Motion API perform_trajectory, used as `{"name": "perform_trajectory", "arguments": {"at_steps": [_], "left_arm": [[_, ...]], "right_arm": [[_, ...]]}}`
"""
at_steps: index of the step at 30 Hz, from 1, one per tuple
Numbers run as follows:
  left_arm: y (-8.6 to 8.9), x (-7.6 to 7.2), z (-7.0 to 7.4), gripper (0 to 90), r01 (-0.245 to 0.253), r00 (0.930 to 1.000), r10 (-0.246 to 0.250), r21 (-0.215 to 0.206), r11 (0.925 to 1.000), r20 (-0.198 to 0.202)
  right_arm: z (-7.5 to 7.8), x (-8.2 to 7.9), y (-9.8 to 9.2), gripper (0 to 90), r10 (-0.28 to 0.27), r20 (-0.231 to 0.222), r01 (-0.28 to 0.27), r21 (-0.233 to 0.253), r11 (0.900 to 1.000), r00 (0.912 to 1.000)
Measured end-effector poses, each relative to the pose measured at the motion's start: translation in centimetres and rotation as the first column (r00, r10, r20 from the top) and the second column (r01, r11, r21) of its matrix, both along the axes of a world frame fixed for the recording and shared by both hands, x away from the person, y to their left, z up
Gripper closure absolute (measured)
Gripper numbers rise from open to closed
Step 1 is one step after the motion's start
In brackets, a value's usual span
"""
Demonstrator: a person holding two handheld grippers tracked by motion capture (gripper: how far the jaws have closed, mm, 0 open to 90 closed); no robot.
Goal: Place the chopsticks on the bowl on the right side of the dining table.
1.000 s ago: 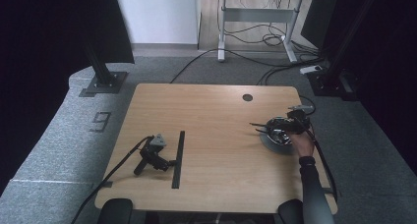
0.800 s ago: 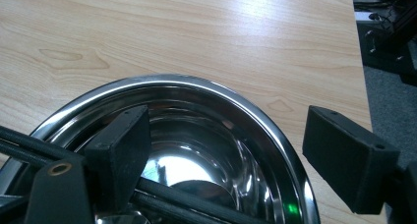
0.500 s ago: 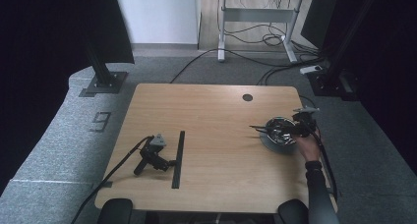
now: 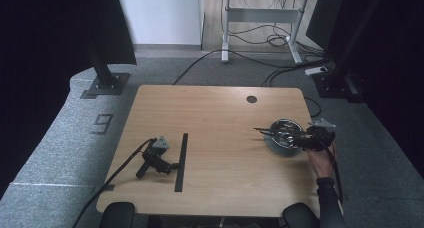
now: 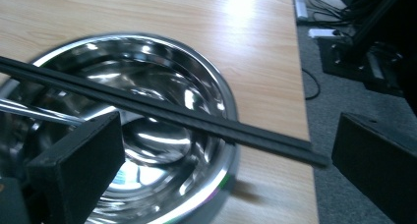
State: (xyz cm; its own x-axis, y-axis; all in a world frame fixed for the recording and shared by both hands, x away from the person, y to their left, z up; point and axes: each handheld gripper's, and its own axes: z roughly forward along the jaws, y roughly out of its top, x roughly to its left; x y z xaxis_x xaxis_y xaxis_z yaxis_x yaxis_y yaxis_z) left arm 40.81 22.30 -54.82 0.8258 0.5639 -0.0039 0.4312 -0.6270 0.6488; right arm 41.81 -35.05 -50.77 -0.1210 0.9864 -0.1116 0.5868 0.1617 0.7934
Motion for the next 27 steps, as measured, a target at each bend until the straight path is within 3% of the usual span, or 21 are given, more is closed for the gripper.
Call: {"name": "perform_trajectory", "arguments": {"at_steps": [12,23,27], "left_arm": [[0.0,0.0,0.0,0.0,0.0,1.0,0.0,0.0,1.0,0.0],[0.0,0.0,0.0,0.0,0.0,1.0,0.0,0.0,1.0,0.0],[0.0,0.0,0.0,0.0,0.0,1.0,0.0,0.001,1.0,0.0]], "right_arm": [[-2.2,-0.5,-1.4,0.0,-0.045,0.016,0.044,0.015,0.999,0.9989],[-2.9,-0.5,-2.7,0.0,-0.069,0.033,0.065,0.119,0.991,0.9971],[-3.1,-0.3,-2.7,0.0,-0.061,0.034,0.057,0.117,0.991,0.9975]]}}
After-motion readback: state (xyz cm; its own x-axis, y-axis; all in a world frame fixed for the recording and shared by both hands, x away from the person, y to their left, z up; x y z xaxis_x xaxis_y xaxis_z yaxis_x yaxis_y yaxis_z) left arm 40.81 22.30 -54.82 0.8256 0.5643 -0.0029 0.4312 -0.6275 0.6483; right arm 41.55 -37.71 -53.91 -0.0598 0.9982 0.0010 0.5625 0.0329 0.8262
